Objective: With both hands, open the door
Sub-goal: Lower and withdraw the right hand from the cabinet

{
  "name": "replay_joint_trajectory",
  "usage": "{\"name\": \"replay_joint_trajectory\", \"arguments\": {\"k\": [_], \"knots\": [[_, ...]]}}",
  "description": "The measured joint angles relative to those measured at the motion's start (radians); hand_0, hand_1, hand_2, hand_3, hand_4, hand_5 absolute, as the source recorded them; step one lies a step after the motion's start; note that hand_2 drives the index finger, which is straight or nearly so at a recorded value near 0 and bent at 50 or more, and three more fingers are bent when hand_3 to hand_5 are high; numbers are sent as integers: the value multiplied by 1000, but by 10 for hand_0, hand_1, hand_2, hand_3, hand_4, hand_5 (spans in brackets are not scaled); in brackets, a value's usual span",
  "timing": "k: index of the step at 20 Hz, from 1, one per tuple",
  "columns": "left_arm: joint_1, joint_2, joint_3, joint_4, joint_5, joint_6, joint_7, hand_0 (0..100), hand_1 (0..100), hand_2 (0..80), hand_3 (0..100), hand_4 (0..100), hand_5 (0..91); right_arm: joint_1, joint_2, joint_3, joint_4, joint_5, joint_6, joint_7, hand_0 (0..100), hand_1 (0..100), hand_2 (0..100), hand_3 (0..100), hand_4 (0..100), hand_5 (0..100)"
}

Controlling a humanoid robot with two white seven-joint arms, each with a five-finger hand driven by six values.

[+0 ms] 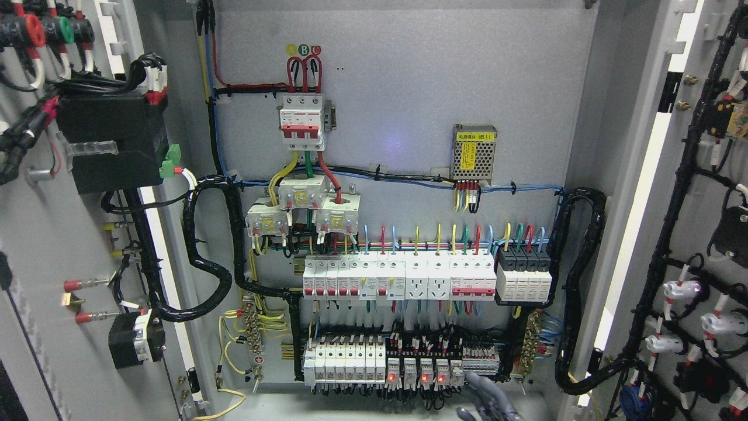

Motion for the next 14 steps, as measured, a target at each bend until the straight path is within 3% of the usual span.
{"name": "replay_joint_trajectory", "arguments": {"k": [6, 14], "knots": [[-64, -19, 34, -97, 2, -1, 4, 0, 0, 0, 0, 0, 0, 5, -1, -132, -20, -2, -38, -4, 0, 0, 0, 0, 0, 0], [-105, -53, 93, -183, 13, -1, 4, 0, 0, 0, 0, 0, 0, -71, -4, -298, -29, 1, -39, 5, 0, 0, 0, 0, 0, 0]]}}
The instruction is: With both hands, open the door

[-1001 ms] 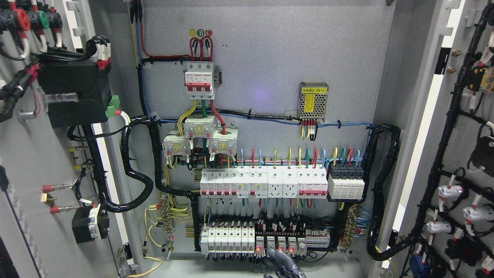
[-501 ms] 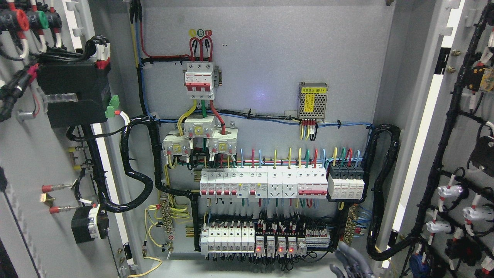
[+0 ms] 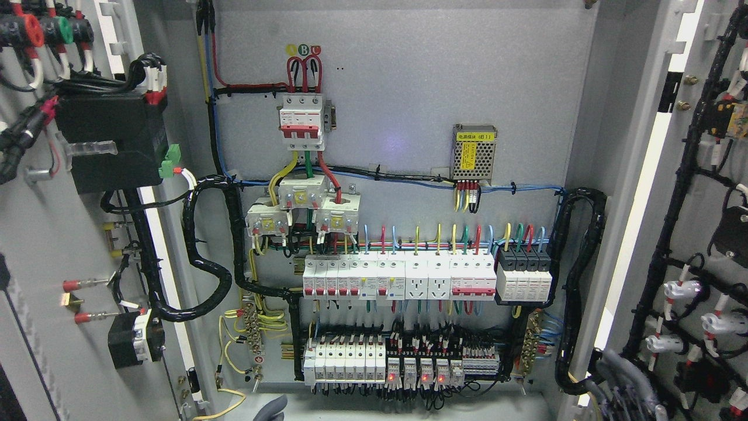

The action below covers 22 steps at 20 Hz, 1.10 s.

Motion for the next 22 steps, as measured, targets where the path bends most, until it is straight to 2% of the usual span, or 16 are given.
{"name": "replay_joint_trajectory", "arguments": {"k": [10, 19, 20, 22], "knots": [[-10, -19, 136, -47, 81, 0, 1, 0, 0, 0, 0, 0, 0, -33, -1, -160, -9, -3, -5, 12, 0, 0, 0, 0, 0, 0], [-10, -26, 321, -48, 189, 0, 2, 0, 0, 0, 0, 0, 0, -28, 0, -239, -13, -7, -24, 8, 0, 0, 0, 0, 0, 0], [-8, -26, 344, -46, 200, 0, 1, 0, 0, 0, 0, 0, 0, -27, 0, -244, -14, -8, -26, 21, 0, 0, 0, 0, 0, 0], [-6, -23, 392, -38, 221, 0, -2, 0, 0, 0, 0, 0, 0, -23, 0, -254, -14, -8, -27, 92, 0, 0, 0, 0, 0, 0]]}}
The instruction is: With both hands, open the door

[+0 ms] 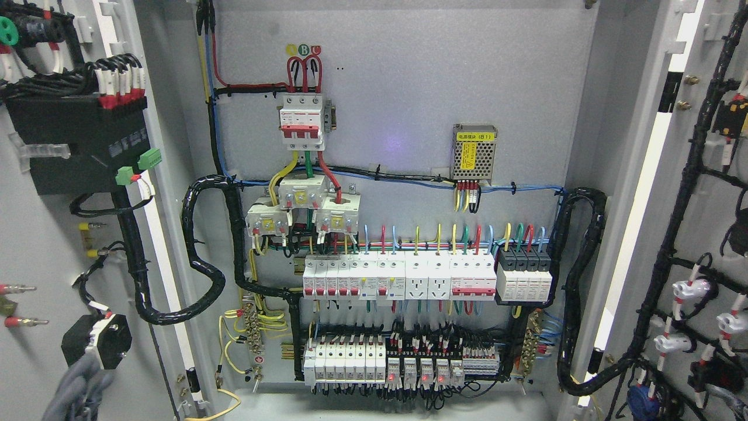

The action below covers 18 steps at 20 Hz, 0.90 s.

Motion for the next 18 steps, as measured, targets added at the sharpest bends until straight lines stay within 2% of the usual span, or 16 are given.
{"name": "replay_joint_trajectory", "arguments": {"k": [2, 6, 12, 18], "knots": [[3, 13, 51, 17, 26, 0, -1, 0, 0, 0, 0, 0, 0, 2, 1, -8, 0, -1, -1, 52, 0, 0, 0, 0, 0, 0], [1, 65, 133, 84, 83, 0, -4, 0, 0, 0, 0, 0, 0, 5, 3, -29, -1, -3, -2, 95, 0, 0, 0, 0, 0, 0], [-24, 176, 209, 247, 163, 0, -2, 0, 0, 0, 0, 0, 0, 7, 5, -71, -1, -14, -3, 106, 0, 0, 0, 0, 0, 0], [-115, 274, 252, 427, 188, 0, -5, 0, 0, 0, 0, 0, 0, 8, 7, -117, 1, -49, 8, 111, 0, 0, 0, 0, 0, 0]]}}
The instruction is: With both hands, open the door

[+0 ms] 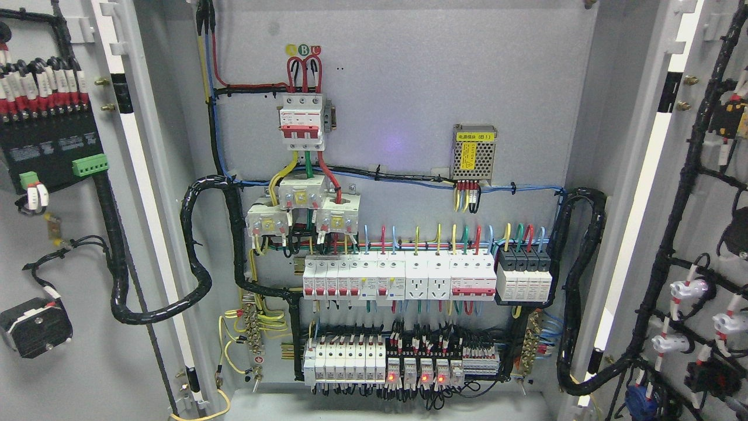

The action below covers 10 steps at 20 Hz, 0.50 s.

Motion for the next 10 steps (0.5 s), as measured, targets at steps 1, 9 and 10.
{"name": "replay_joint_trajectory", "arguments": {"k": [1, 9, 10], "knots": [[-17, 19, 5, 33, 2, 0, -3, 0, 0, 0, 0, 0, 0, 0, 0, -9, 1, -4, 0, -3, 0, 0, 0, 0, 0, 0], [-157, 140, -3, 258, 10, 0, -4, 0, 0, 0, 0, 0, 0, 1, 2, -66, 5, -56, 6, -8, 0, 0, 0, 0, 0, 0], [-168, 152, -5, 279, 10, 0, -4, 0, 0, 0, 0, 0, 0, 2, 2, -72, 6, -61, 6, -8, 0, 0, 0, 0, 0, 0]]}}
